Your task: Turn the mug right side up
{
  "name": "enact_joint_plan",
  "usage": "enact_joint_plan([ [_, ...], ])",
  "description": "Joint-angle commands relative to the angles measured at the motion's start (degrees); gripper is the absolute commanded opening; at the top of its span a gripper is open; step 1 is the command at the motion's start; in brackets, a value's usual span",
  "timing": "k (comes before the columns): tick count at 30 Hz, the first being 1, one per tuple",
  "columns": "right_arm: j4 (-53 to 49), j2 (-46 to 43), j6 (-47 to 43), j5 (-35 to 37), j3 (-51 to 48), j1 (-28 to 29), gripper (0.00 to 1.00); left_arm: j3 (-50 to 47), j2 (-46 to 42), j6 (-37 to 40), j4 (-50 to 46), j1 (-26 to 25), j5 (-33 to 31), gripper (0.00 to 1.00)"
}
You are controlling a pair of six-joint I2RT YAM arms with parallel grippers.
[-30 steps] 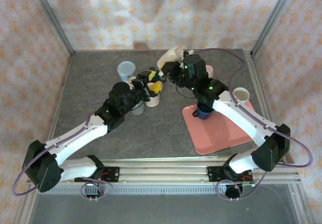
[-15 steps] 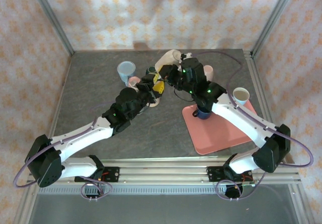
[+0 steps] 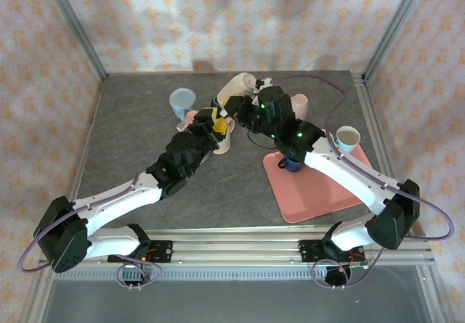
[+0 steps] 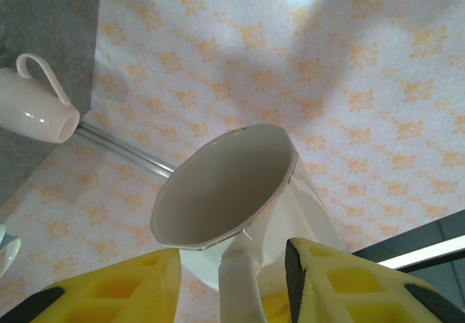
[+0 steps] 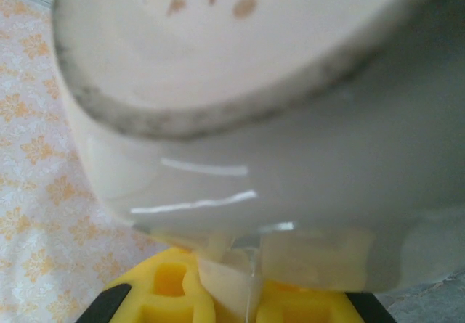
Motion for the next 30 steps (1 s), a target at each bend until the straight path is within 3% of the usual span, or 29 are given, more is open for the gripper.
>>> enact_joint_plan([
  [1, 6.8, -0.8, -1.5, 1.4, 2.4, 0.3, 0.00, 0.0, -1.2, -19.0, 1.5, -0.2, -1.4, 0.44],
  [18, 6.3, 0.4, -2.5, 2.3, 2.2, 1.1, 0.00, 3.3, -2.2, -22.0, -2.9, -0.3, 2.2, 0.41],
  [30, 5.1, 0.1, -3.3, 3.0, 2.5, 2.1, 0.00, 1.7, -1.4, -24.4, -1.5, -0.7, -1.0, 0.38],
])
